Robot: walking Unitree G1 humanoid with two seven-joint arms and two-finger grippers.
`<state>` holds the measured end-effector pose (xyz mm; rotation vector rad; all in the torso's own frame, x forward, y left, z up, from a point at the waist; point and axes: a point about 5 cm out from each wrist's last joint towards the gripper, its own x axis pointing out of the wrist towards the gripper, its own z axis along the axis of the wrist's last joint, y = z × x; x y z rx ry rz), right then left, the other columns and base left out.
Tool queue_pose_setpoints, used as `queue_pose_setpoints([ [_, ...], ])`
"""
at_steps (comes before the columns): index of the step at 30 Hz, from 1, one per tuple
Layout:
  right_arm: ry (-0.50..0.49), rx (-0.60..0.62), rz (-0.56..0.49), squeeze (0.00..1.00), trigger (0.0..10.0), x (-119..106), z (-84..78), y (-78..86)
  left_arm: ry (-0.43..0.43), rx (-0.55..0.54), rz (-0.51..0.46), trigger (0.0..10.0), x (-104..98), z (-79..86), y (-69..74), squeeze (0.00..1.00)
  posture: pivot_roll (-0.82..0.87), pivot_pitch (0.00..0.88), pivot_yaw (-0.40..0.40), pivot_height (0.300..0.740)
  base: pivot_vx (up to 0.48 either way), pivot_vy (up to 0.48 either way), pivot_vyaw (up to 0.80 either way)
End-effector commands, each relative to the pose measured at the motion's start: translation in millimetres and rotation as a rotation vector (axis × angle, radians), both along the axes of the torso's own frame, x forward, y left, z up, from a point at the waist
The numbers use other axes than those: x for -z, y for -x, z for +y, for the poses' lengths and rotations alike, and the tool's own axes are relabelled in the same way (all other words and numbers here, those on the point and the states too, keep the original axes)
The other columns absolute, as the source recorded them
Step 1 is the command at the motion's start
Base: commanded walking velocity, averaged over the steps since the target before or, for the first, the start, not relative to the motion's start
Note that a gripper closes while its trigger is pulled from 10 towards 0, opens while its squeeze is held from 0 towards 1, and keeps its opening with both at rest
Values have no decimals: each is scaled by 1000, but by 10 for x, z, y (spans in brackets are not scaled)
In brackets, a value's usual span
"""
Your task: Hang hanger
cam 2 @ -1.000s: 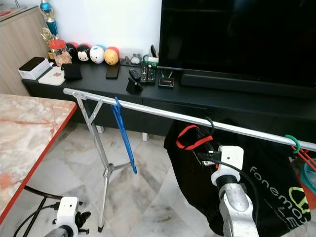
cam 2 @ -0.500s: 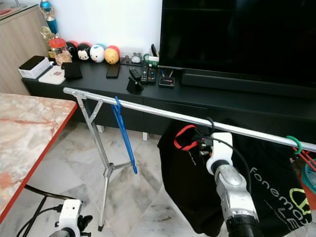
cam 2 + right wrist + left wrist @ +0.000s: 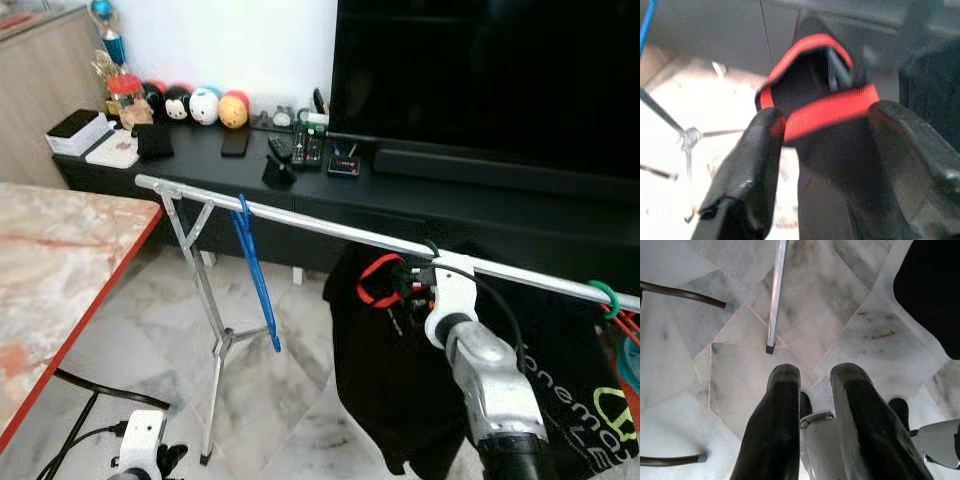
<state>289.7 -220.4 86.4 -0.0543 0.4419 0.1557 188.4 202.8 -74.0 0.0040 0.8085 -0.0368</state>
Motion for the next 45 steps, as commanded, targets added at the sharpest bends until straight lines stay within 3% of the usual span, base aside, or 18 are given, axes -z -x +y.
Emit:
queue_pose_setpoints([
  [1, 18, -4, 3, 1000, 10000, -59, -38, 18, 2, 16, 36, 10000, 45, -30, 70, 0, 30, 0, -35, 740, 0, 0, 0],
  [7, 42, 24, 53, 1000, 10000, -5, -110, 56, 5, 29, 43, 10000, 53, -55, 73, 0, 36, 0, -39, 740, 0, 0, 0],
  [13, 22, 82, 10, 984, 10000, -45, -128, -9, 3, 28, 54, 10000, 62, -50, 88, 0, 37, 0, -40, 740, 0, 0, 0],
  [14, 7, 69, 8, 125, 10000, -9, -76, -35, 3, 29, 65, 10000, 72, -48, 104, 0, 39, 0, -41, 740, 0, 0, 0],
  [15, 2, 63, 10, 125, 10000, 4, -58, -42, 3, 29, 68, 10000, 75, -49, 109, 0, 40, 0, -42, 740, 0, 0, 0],
  [16, -13, 55, 15, 0, 10000, 27, -30, -46, 3, 29, 70, 10000, 77, -49, 114, 0, 43, 0, -42, 740, 0, 0, 0],
  [19, -23, 1, 66, 0, 10000, 161, 78, -38, 6, 27, 73, 10000, 85, -55, 128, 0, 51, 0, -45, 740, 0, 0, 0],
  [25, -5, 50, 108, 0, 10000, 349, 109, -75, 4, 20, 89, 10000, 111, -42, 188, 0, 61, 0, -45, 740, 0, 0, 0],
  [34, 12, 99, 92, 0, 10000, 408, 39, -107, -1, 23, 111, 10000, 136, -44, 239, 0, 60, 0, -44, 740, 0, 0, 0],
  [40, -26, 113, 56, 0, 10000, 452, 135, -164, -3, 26, 114, 10000, 138, -37, 244, 0, 67, 0, -43, 740, 0, 0, 0],
  [41, -25, 111, 45, 0, 8745, 461, 159, -178, -4, 25, 115, 10000, 138, -35, 246, 0, 67, 0, -43, 740, 0, 0, 0],
  [42, -27, 110, 41, 0, 235, 461, 168, -181, -5, 25, 116, 10000, 139, -34, 248, 0, 67, 0, -43, 740, 0, 0, 0],
  [45, -35, 101, 32, 0, 0, 459, 195, -192, -7, 23, 118, 10000, 140, -28, 252, 0, 73, 0, -44, 740, 0, 0, 0],
])
